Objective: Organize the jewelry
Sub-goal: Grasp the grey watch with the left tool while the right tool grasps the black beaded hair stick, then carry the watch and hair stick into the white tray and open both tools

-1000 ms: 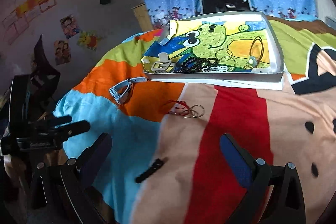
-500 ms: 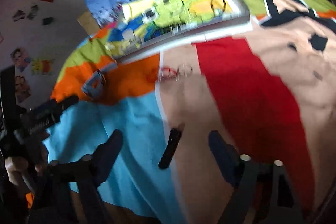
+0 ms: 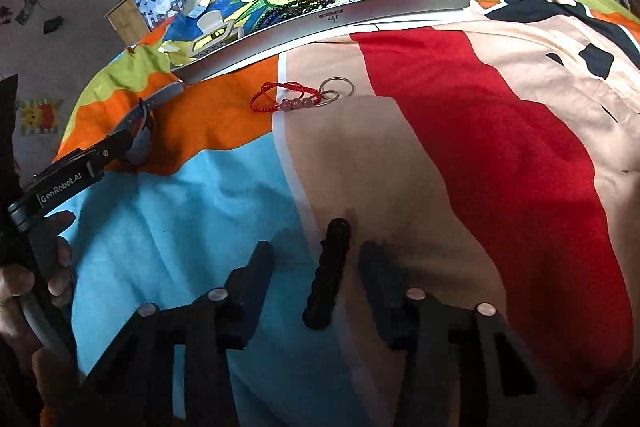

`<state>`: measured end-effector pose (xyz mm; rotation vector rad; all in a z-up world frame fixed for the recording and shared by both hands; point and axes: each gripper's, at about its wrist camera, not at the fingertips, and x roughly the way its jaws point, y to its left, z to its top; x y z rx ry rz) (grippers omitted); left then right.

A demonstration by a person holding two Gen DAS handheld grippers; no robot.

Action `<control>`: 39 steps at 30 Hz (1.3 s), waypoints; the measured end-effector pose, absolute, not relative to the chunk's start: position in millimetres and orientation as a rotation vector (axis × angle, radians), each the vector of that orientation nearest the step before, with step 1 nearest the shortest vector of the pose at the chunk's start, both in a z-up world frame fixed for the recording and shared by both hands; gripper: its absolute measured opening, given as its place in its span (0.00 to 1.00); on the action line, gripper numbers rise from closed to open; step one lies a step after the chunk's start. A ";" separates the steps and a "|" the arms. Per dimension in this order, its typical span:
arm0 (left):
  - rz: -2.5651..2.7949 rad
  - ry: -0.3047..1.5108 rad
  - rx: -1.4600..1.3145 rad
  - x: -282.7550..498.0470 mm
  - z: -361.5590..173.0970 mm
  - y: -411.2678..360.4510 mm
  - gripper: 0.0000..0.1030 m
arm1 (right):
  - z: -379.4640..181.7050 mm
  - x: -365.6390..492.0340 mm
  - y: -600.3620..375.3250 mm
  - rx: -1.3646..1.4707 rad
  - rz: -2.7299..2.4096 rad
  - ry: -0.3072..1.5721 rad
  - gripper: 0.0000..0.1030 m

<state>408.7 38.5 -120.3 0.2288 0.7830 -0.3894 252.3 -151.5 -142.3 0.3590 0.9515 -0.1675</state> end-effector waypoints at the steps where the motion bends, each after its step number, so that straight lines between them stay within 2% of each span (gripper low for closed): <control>1: -0.386 0.782 0.230 411.4 -121.4 38.3 0.98 | -143.7 252.5 -150.5 0.356 -0.172 0.946 0.30; 4: -0.387 0.792 0.228 417.1 -125.7 37.5 0.97 | -147.3 256.1 -147.1 0.351 -0.174 0.939 0.15; 5: -0.389 0.798 0.225 418.1 -127.2 38.1 0.96 | -148.1 258.0 -146.1 0.351 -0.175 0.937 0.15; 7: -0.393 0.813 0.219 420.1 -130.1 39.6 0.84 | -148.7 257.7 -146.0 0.356 -0.176 0.929 0.15; 11: -0.423 0.831 0.208 423.1 -132.5 39.2 0.66 | -148.5 258.4 -146.3 0.369 -0.161 0.913 0.15; 13: -0.442 0.828 0.214 421.5 -131.8 37.6 0.53 | -148.0 261.3 -145.5 0.371 -0.146 0.905 0.15; 14: -0.447 0.828 0.223 420.7 -131.9 35.8 0.51 | -147.5 263.1 -144.8 0.370 -0.139 0.901 0.15; 27: -0.410 0.839 0.178 409.5 -125.0 33.3 0.51 | -137.3 283.3 -138.3 0.393 -0.023 0.851 0.14; 39: -0.400 0.845 0.015 359.3 -72.5 13.3 0.50 | -83.8 284.0 -177.7 0.398 0.071 0.712 0.14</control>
